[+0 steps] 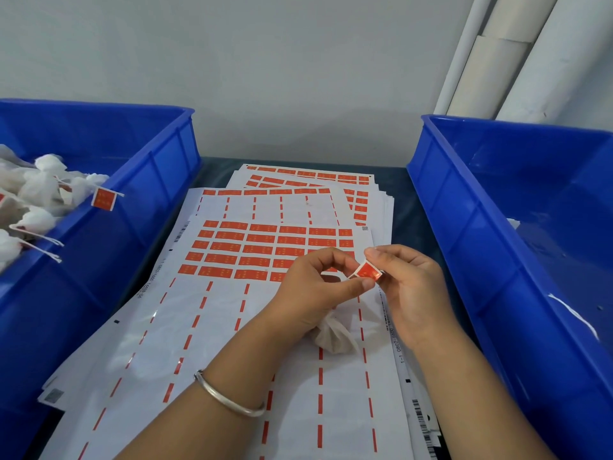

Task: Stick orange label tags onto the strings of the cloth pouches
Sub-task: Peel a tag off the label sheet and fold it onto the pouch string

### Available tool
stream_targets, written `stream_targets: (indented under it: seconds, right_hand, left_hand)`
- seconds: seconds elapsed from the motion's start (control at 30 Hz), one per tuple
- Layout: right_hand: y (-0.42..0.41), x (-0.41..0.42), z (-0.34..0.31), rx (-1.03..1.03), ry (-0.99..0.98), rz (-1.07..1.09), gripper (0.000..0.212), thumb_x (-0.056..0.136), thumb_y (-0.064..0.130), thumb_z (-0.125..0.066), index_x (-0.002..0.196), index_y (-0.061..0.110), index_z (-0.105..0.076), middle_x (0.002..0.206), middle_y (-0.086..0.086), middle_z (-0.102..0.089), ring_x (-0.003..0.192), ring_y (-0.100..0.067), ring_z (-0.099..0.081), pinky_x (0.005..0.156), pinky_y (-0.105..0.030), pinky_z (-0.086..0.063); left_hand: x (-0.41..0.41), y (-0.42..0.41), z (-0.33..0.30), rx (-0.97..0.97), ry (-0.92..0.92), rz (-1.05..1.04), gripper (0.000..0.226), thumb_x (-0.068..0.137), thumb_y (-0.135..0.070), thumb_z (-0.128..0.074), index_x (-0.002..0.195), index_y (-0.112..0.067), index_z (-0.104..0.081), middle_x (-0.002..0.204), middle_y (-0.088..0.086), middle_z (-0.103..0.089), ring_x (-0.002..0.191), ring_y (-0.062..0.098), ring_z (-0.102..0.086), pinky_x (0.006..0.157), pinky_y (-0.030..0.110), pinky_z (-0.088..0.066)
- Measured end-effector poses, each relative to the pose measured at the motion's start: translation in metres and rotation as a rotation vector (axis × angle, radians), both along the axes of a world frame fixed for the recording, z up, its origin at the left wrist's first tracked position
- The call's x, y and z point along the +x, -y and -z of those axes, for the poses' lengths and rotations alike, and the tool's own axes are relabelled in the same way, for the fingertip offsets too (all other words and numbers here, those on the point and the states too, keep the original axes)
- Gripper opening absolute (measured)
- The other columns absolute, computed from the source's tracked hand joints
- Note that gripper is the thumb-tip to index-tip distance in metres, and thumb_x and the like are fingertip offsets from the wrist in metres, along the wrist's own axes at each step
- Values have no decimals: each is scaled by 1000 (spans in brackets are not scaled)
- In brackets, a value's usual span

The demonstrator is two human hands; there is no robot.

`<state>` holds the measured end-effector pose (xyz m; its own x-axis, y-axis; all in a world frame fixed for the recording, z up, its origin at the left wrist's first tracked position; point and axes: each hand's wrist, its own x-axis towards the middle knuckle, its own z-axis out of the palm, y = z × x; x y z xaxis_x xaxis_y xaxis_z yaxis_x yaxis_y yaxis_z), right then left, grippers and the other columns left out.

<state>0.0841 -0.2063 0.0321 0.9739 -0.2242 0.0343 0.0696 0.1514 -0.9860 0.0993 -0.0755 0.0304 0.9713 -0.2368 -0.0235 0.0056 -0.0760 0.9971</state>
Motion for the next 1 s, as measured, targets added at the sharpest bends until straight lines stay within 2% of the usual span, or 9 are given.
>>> stream_targets:
  seconds: [0.07, 0.23, 0.43, 0.6, 0.7, 0.8, 0.9, 1.0]
  right_hand:
    - [0, 0, 0, 0, -5, -7, 21, 85, 16, -65, 71, 29, -75, 90, 5, -75, 89, -16, -71, 79, -35, -56]
    - [0, 1, 1, -26, -28, 4, 14, 84, 18, -67, 74, 26, -74, 90, 8, -75, 88, -16, -71, 80, -36, -57]
    - [-2, 2, 2, -85, -42, -1, 6, 81, 23, -69, 77, 26, -71, 87, 13, -74, 85, -9, -71, 79, -34, -58]
    - [-2, 3, 4, -109, -36, -14, 2, 77, 30, -70, 78, 29, -71, 92, 13, -73, 91, -14, -70, 83, -36, -57]
    - [-3, 2, 2, -75, 26, -56, 24, 61, 42, -70, 83, 31, -71, 94, 15, -73, 92, -8, -70, 79, -28, -58]
    - [-3, 2, 1, -84, 68, -81, 24, 68, 31, -73, 92, 31, -68, 91, 10, -74, 92, -8, -70, 74, -20, -57]
    - [-2, 5, 3, -84, 75, -48, 23, 77, 17, -72, 95, 31, -67, 90, 6, -74, 90, -11, -71, 76, -23, -57]
    - [-2, 5, 3, -94, 93, -52, 27, 77, 15, -73, 98, 30, -65, 87, 4, -74, 85, -11, -71, 72, -19, -57]
  left_hand:
    - [1, 0, 1, 11, 7, -3, 12, 68, -29, -78, 72, -27, -67, 78, -15, -69, 75, 8, -65, 65, 22, -47]
    - [1, -1, 2, -15, 20, 45, 8, 70, -24, -75, 71, -24, -68, 66, -17, -67, 60, -2, -62, 49, 6, -43]
    - [3, -3, 4, -30, 31, 64, 8, 69, -23, -75, 71, -24, -67, 62, -18, -65, 57, -2, -61, 50, 5, -43]
    - [4, -2, 6, -25, 36, 65, 9, 70, -23, -76, 73, -23, -67, 64, -16, -66, 60, -1, -63, 51, 6, -43]
    - [4, -4, 6, -83, -1, 36, 8, 74, -20, -74, 70, -21, -67, 64, -14, -66, 54, 0, -60, 48, 8, -43]
    - [5, -5, 5, -114, -35, -1, 5, 75, -21, -73, 73, -19, -69, 68, -10, -67, 53, 1, -58, 48, 14, -43]
    - [4, -6, 3, -134, -54, 1, 4, 78, -20, -71, 76, -18, -68, 66, -9, -66, 52, 3, -56, 48, 16, -42]
    - [3, -7, 1, -192, -74, -24, 9, 83, -24, -64, 77, -17, -67, 59, -6, -60, 45, 5, -46, 48, 19, -42]
